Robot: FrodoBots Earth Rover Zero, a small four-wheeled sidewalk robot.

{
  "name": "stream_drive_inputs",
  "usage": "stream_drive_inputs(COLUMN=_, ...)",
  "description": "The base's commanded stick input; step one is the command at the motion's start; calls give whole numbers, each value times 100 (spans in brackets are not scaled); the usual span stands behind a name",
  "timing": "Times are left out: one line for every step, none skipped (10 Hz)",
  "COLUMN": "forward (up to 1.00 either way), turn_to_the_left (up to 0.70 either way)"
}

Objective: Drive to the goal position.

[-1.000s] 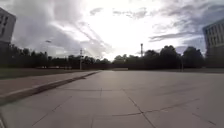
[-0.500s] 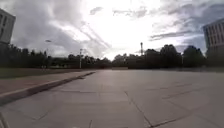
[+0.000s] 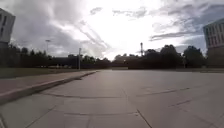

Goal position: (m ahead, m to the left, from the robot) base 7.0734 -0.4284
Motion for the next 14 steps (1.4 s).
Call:
stream_drive_inputs(forward=70, turn_to_the_left=0)
stream_drive_inputs(forward=70, turn_to_the_left=0)
stream_drive_inputs(forward=70, turn_to_the_left=0)
stream_drive_inputs(forward=70, turn_to_the_left=0)
stream_drive_inputs(forward=70, turn_to_the_left=0)
stream_drive_inputs(forward=70, turn_to_the_left=0)
stream_drive_inputs(forward=70, turn_to_the_left=0)
stream_drive_inputs(forward=70, turn_to_the_left=0)
stream_drive_inputs(forward=70, turn_to_the_left=0)
stream_drive_inputs(forward=70, turn_to_the_left=0)
stream_drive_inputs(forward=70, turn_to_the_left=0)
stream_drive_inputs(forward=70, turn_to_the_left=0)
stream_drive_inputs(forward=70, turn_to_the_left=0)
stream_drive_inputs(forward=70, turn_to_the_left=0)
